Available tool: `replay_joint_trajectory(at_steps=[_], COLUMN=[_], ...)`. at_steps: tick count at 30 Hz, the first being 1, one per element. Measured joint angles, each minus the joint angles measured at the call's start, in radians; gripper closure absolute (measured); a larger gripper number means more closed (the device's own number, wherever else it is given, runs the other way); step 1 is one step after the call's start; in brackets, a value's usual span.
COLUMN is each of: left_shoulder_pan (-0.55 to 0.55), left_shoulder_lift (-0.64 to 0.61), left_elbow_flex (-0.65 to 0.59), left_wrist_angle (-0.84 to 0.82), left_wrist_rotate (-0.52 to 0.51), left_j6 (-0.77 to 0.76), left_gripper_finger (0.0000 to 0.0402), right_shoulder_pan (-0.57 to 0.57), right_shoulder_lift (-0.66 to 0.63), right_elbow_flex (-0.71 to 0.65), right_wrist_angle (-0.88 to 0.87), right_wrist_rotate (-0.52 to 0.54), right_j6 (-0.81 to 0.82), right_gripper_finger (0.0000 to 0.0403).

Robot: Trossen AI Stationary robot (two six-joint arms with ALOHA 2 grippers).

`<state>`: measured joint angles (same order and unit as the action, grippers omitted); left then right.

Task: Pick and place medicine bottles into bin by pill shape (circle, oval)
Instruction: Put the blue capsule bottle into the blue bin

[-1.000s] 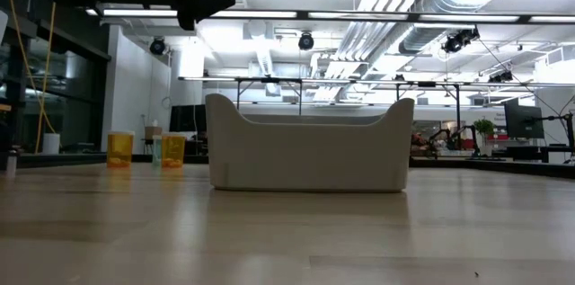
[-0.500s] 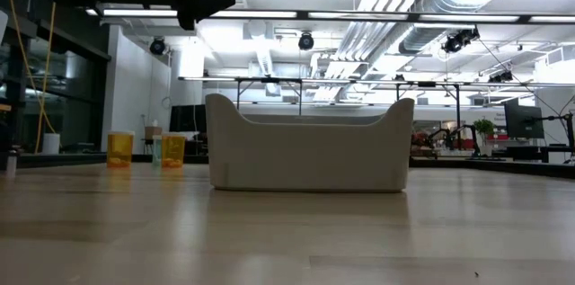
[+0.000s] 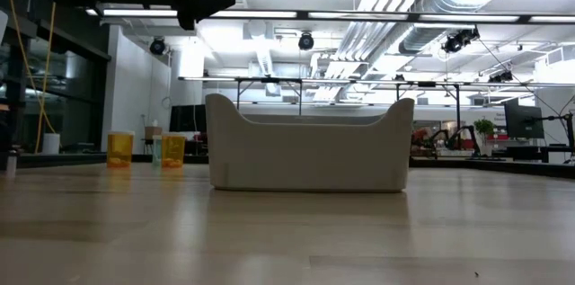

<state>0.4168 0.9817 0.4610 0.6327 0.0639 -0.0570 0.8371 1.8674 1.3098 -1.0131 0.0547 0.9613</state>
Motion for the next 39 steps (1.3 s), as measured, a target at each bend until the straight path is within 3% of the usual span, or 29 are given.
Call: replay_joint_trajectory(at_steps=[11,14,23,27,32,36,39], left_shoulder_pan=[0.000,0.000,0.000,0.000,0.000,0.000,0.000], left_shoulder_lift=[0.000,0.000,0.000,0.000,0.000,0.000,0.000], left_elbow_flex=[0.000,0.000,0.000,0.000,0.000,0.000,0.000], left_wrist_angle=[0.000,0.000,-0.016,-0.017,-0.019,-0.018,-0.018], left_wrist_rotate=[0.000,0.000,0.000,0.003,0.003,0.004,0.020], left_j6=[0.008,0.008,0.005,0.008,0.023,0.055,0.061], left_gripper_finger=[0.0094,0.0094,0.0094,0.0094,0.0094,0.0094,0.0094], right_shoulder_pan=[0.000,0.000,0.026,0.000,-0.162,-0.343,-0.461], right_shoulder_lift=[-0.008,-0.026,-0.200,-0.282,-0.440,-0.584,-0.670], right_elbow_flex=[0.000,0.019,0.019,-0.100,-0.349,-0.524,-0.609], right_wrist_angle=[0.000,0.006,0.096,0.205,0.552,0.903,1.061], right_wrist_rotate=[0.004,0.057,0.567,0.700,0.653,0.448,0.293], right_j6=[-0.038,-0.070,-0.212,-0.309,-0.589,-0.868,-1.007], right_gripper_finger=[0.0311,0.0319,0.0310,0.0310,0.0309,0.0309,0.0309])
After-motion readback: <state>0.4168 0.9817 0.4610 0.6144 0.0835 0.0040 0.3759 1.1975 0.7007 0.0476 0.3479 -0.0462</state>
